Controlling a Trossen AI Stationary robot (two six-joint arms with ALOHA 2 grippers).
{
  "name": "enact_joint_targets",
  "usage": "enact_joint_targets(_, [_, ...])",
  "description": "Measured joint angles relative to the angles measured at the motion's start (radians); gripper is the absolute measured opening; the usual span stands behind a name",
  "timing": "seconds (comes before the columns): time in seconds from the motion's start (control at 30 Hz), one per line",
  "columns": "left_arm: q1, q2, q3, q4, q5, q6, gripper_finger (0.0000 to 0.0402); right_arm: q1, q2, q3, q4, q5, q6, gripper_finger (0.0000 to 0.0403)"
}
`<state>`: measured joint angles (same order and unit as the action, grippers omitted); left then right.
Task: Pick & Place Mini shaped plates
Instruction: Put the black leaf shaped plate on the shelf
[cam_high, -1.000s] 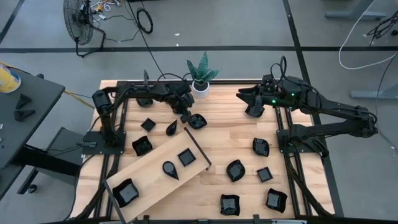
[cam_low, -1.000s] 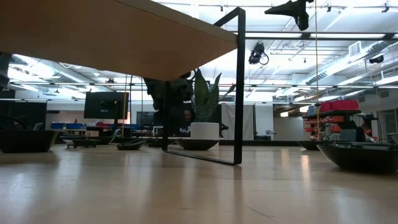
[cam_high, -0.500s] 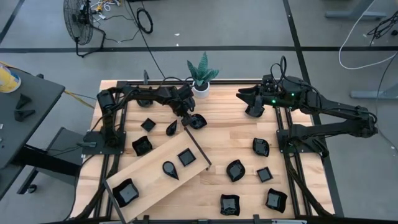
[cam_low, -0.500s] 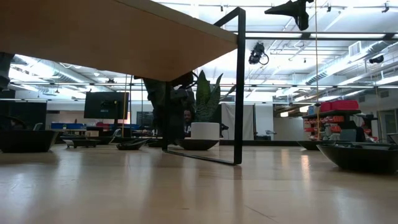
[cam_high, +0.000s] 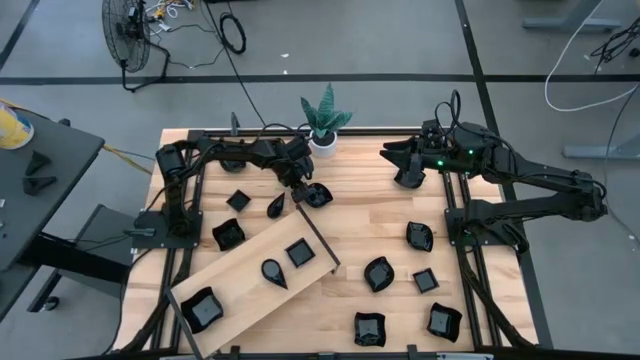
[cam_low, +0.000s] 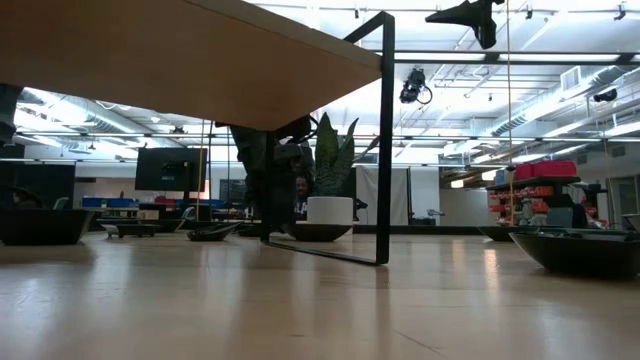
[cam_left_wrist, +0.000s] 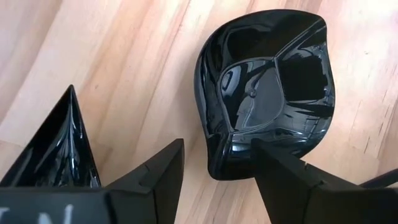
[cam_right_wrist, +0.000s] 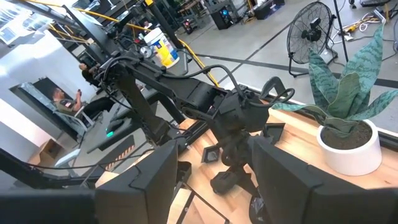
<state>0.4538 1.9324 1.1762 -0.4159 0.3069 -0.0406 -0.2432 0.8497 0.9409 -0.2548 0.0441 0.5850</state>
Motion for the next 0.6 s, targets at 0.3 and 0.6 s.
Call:
enact_joint_targets(0.3, [-0.011,0.0,0.0,0.0,-0.005,-0.008,0.0131,0.0,0.0,0.0,0.0,0.0,0.0,0.021])
enact_joint_targets(0.6, [-0.01,-0.001,0.0,0.0,-0.008,-0.027,0.0064,0.0,0.0,0.0,0.0,0.0,0.0,0.021])
